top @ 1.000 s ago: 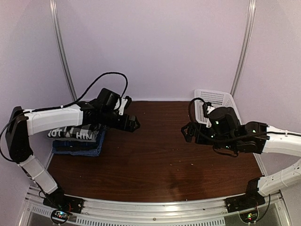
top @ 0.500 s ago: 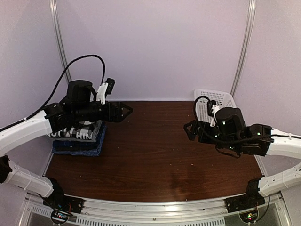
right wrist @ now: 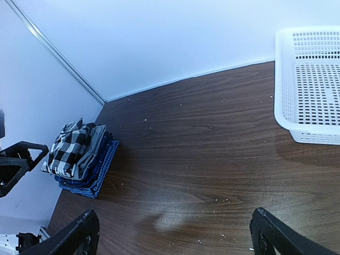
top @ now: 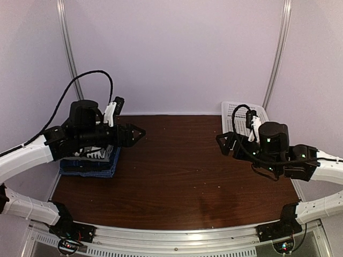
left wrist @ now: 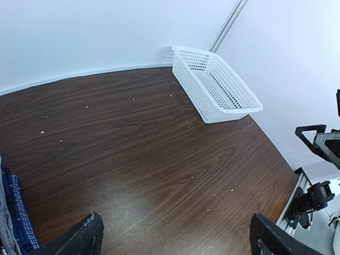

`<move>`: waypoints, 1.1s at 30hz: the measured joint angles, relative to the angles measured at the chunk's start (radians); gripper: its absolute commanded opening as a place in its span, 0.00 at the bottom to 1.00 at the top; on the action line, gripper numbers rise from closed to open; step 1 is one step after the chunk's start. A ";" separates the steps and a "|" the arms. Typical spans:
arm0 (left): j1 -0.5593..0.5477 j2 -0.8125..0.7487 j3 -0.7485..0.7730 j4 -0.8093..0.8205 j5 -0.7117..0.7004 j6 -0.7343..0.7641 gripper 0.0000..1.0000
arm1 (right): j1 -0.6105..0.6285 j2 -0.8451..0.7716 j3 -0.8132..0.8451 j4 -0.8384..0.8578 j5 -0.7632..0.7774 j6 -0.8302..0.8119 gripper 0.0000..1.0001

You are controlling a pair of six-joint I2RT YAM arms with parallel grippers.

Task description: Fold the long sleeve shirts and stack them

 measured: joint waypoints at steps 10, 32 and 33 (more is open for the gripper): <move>0.000 -0.002 -0.001 0.003 -0.004 0.000 0.98 | 0.000 -0.007 -0.005 0.005 0.022 -0.006 1.00; 0.000 -0.002 -0.029 0.004 -0.004 -0.003 0.98 | 0.000 -0.007 -0.014 0.005 0.027 -0.006 1.00; 0.000 -0.002 -0.029 0.004 -0.004 -0.004 0.98 | 0.000 -0.007 -0.015 0.005 0.027 -0.006 1.00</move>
